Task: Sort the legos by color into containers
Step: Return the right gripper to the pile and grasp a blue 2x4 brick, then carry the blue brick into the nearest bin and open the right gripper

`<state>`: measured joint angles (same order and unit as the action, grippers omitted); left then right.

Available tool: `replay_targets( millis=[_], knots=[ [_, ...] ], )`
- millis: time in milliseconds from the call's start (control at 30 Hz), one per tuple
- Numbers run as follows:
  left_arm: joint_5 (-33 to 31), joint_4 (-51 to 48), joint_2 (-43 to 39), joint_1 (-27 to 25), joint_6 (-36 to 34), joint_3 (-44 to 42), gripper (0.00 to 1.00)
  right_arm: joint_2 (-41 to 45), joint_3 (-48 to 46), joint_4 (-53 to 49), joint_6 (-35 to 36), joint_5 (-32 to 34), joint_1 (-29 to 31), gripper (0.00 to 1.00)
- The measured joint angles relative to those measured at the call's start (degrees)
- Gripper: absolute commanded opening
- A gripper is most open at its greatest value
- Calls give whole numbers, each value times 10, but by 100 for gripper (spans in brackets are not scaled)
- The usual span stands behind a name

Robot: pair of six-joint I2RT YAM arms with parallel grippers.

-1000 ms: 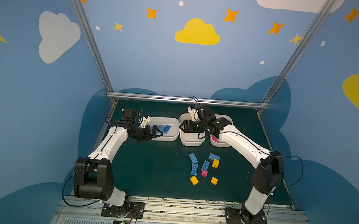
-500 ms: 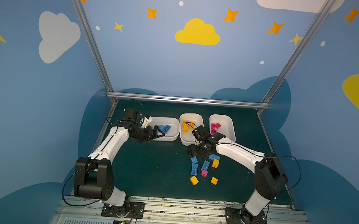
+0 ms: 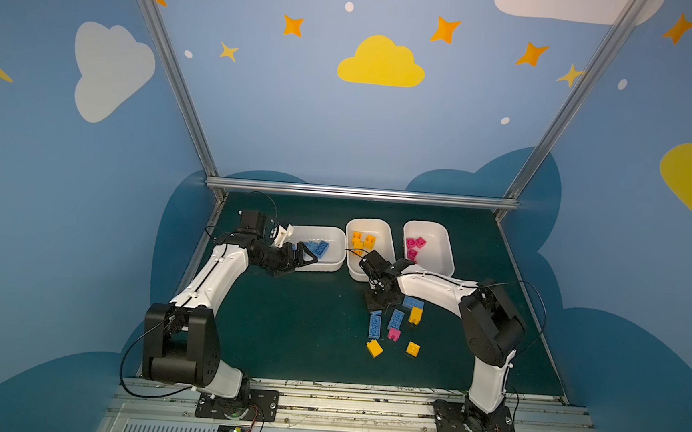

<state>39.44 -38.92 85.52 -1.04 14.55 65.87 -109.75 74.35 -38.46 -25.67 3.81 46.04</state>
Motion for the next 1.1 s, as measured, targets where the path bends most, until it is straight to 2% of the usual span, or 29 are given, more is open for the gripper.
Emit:
replay_targets(
  millis=[100,300,567,700,933,1100],
  knots=[
    [0,0,0,0,0,0,99,2,0,-1,3,3,1,23],
    [0,0,0,0,-2,0,99,28,17,-38,10,7,-1,21],
    [0,-2,0,0,-2,0,99,33,198,-58,-3,-48,-4,20],
    [-1,-5,0,0,-2,0,100,-34,328,-62,-16,-76,-8,20],
    [-2,-12,0,0,-2,1,100,-219,547,-75,-28,-92,-19,21],
    [-2,-16,0,3,-2,2,100,-285,582,-55,-27,-67,-22,22]
  ],
)
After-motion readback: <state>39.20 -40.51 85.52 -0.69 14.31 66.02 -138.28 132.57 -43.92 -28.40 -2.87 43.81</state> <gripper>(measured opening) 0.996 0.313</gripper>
